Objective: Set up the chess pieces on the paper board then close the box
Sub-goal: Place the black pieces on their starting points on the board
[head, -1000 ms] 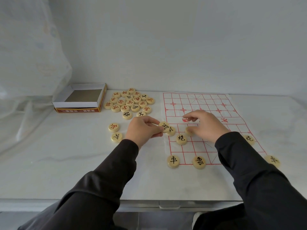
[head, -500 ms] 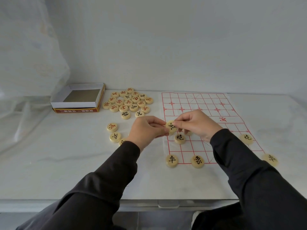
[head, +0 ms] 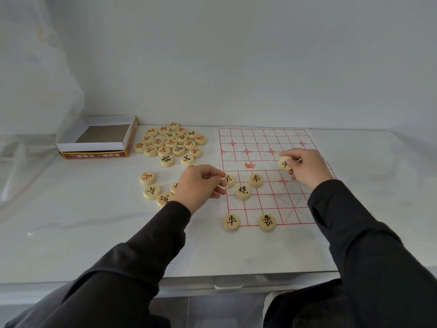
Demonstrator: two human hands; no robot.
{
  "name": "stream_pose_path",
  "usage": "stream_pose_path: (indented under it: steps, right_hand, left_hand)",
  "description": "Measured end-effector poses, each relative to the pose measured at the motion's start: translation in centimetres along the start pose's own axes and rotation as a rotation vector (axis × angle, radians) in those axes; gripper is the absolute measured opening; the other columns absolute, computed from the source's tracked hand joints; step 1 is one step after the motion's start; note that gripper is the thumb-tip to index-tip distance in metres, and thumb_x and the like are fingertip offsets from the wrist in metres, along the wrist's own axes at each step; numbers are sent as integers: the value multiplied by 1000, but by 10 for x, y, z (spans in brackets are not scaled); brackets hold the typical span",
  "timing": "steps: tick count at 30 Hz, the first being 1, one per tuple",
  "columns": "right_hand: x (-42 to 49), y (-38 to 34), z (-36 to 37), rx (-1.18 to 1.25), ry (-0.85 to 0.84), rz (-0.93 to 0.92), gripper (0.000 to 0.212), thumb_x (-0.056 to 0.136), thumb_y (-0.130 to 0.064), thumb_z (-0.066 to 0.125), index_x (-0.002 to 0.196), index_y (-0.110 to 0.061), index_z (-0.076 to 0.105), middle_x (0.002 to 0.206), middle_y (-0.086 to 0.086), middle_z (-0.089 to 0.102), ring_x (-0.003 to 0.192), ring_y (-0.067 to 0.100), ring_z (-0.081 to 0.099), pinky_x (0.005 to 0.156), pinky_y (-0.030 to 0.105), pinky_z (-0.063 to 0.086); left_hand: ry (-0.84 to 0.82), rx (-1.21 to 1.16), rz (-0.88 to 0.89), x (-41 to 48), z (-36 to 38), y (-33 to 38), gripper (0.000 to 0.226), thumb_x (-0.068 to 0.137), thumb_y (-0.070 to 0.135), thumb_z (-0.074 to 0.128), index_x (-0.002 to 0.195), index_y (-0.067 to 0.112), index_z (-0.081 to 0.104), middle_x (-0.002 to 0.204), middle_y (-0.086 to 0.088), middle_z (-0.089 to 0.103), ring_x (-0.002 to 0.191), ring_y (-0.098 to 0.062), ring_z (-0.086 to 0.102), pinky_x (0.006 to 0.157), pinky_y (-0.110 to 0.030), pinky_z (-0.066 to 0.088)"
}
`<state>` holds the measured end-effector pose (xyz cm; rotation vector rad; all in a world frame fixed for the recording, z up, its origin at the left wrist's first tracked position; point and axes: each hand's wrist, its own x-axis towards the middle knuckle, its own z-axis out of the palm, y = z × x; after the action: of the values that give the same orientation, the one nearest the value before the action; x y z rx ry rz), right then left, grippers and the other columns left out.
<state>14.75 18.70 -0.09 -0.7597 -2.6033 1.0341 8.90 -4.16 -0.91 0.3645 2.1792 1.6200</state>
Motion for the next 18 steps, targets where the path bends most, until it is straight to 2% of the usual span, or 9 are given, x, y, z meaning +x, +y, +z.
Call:
stream_pose_path:
  steps: [2, 6, 8, 13, 18]
  right_hand:
    - [2, 5, -4, -59, 3, 23, 31, 92, -2, 52, 120, -11, 61, 122, 13, 59, 105, 26, 57, 99, 39, 46]
    - [5, 9, -6, -177, -46, 42, 16, 89, -7, 60, 104, -10, 63, 110, 11, 63, 92, 19, 56, 83, 26, 43]
    - [6, 9, -3, -221, -104, 33, 11, 90, -8, 58, 99, -11, 65, 109, 9, 64, 94, 18, 54, 83, 25, 41]
    - [6, 5, 2, -288, -163, 27, 20, 93, -9, 53, 108, -9, 66, 119, 8, 61, 114, 23, 53, 95, 29, 38]
    - [5, 6, 4, -365, -144, 12, 23, 94, -10, 51, 114, -12, 63, 122, 7, 59, 111, 22, 53, 94, 27, 40]
  left_hand:
    - [-4, 17, 1, 0, 1, 0, 22, 92, 1, 46, 90, 11, 65, 80, -6, 68, 68, -15, 67, 64, -22, 56]
    - [-2, 33, 5, 1, 2, 1, 24, 93, 1, 44, 88, 13, 65, 81, -6, 68, 69, -15, 67, 64, -22, 56]
    - [7, 44, 10, 1, 1, 1, 24, 93, 1, 44, 90, 12, 65, 81, -6, 68, 68, -15, 66, 63, -21, 56]
    - [24, 23, 20, 2, -1, 0, 28, 93, 0, 43, 85, 15, 65, 80, -6, 68, 66, -14, 66, 60, -20, 55]
    - [26, 27, 29, 3, -2, 0, 27, 92, 0, 43, 87, 13, 65, 79, -7, 68, 65, -14, 66, 59, -20, 55]
